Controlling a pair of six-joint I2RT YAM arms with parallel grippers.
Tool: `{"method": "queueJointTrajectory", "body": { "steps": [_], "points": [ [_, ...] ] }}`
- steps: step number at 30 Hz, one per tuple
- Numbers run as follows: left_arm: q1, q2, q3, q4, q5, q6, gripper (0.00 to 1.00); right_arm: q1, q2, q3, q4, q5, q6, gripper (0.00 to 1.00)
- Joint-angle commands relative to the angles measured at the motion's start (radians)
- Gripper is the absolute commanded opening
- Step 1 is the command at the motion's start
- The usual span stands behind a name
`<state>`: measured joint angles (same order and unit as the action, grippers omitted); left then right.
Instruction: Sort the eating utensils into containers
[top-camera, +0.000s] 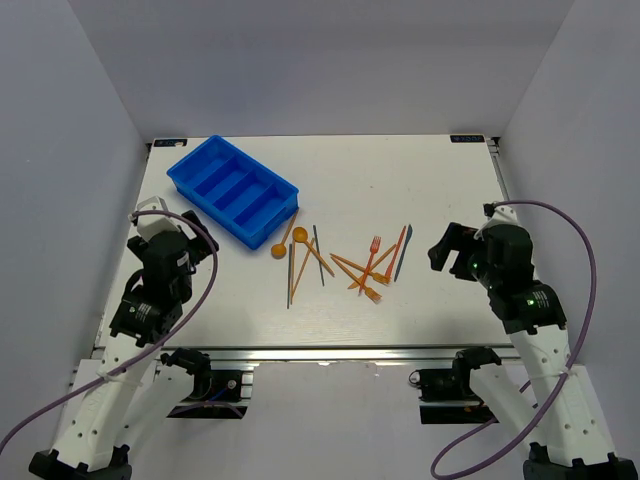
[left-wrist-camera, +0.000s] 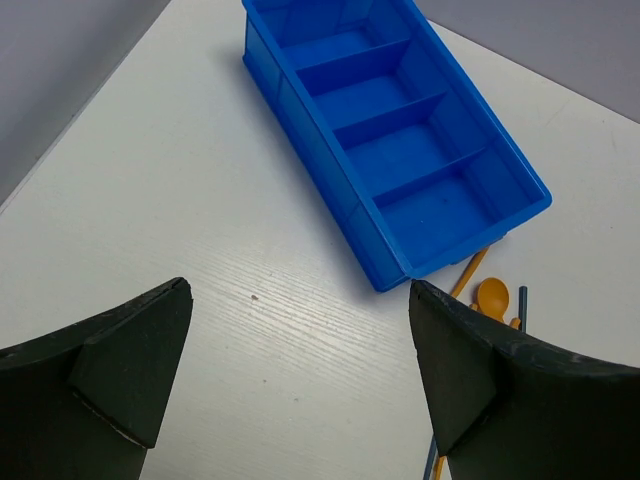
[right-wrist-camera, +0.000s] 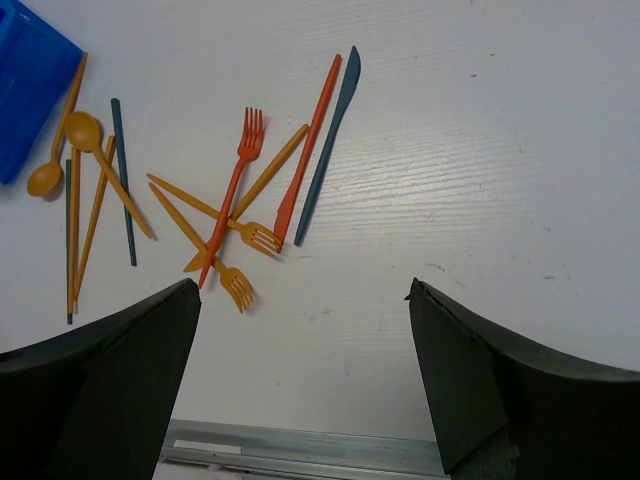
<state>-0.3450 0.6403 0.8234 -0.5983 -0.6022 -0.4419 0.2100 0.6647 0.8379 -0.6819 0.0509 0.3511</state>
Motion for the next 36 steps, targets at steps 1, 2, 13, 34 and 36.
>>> {"method": "queueJointTrajectory", "body": {
  "steps": [1, 2, 13, 34, 36],
  "points": [
    [0.005, 0.001, -0.012, 0.009, -0.002, -0.003, 0.98, 0.003, 0.007, 0.017, 0.027, 0.029, 0.025, 0.89],
    [0.005, 0.001, -0.012, 0.009, -0.004, -0.004, 0.98, 0.003, 0.007, 0.017, 0.027, 0.03, 0.028, 0.89],
    [0.005, 0.03, -0.01, -0.014, -0.047, -0.023, 0.98, 0.006, 0.126, 0.0, 0.145, -0.108, 0.153, 0.89],
    [0.005, 0.081, -0.013, -0.006, -0.011, -0.012, 0.98, 0.178, 0.823, 0.061, 0.308, 0.257, 0.233, 0.5],
    [0.005, 0.081, -0.013, -0.006, -0.008, -0.011, 0.98, 0.186, 0.851, 0.072, 0.326, 0.245, 0.232, 0.46]
  ]
}}
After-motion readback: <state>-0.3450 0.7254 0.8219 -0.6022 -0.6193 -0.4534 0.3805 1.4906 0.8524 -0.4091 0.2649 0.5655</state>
